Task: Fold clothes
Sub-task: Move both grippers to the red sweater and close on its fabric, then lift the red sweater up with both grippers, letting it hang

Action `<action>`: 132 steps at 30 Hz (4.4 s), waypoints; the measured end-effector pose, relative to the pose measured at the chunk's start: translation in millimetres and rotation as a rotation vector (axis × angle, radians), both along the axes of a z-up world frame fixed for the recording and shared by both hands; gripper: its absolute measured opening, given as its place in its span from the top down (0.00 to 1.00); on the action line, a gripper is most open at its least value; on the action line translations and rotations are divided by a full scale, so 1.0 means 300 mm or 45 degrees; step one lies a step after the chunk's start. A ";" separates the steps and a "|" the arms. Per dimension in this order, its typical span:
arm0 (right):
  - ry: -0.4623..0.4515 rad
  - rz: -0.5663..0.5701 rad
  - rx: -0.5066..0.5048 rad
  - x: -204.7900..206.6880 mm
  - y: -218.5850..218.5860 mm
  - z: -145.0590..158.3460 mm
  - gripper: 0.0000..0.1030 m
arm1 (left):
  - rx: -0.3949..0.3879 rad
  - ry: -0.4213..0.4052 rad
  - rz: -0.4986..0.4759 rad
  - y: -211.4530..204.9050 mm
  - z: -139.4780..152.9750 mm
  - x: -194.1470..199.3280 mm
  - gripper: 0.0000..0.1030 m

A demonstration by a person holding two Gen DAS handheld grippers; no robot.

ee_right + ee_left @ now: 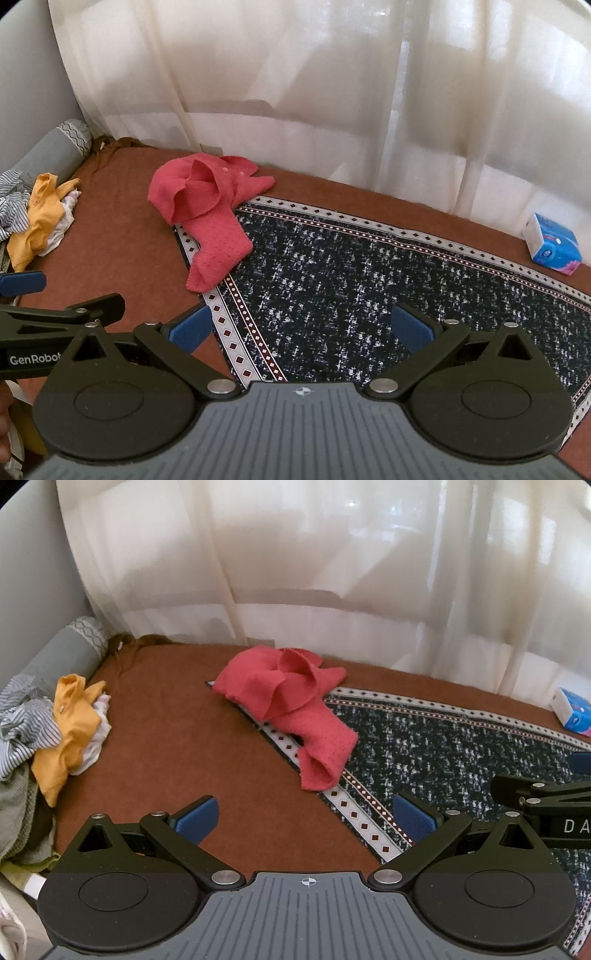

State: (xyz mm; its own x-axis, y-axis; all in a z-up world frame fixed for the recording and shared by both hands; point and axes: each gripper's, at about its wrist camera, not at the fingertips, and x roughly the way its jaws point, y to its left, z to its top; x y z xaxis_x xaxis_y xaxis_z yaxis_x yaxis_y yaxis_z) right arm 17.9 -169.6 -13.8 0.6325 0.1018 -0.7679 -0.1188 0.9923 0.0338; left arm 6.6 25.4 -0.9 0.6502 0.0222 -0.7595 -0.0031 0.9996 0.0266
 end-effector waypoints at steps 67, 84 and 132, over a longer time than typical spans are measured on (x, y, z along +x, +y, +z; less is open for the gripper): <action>0.058 0.371 0.270 0.861 0.398 -0.357 0.96 | -0.297 0.017 0.164 0.450 -0.475 0.769 0.34; 0.030 0.291 0.259 0.881 0.452 -0.447 0.49 | -0.332 0.056 0.173 0.492 -0.540 0.822 0.93; -0.424 0.134 0.575 -0.114 -0.506 0.285 0.98 | 0.021 -0.226 -0.392 -0.604 -0.195 -0.139 0.36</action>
State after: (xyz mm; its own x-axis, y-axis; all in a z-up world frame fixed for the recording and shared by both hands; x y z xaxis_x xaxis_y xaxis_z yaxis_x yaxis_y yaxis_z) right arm -16.2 -321.5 71.7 0.8015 0.4494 -0.3945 -0.2933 0.8703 0.3956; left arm -35.0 -155.9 -59.5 0.7502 -0.1842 -0.6350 0.2922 0.9539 0.0685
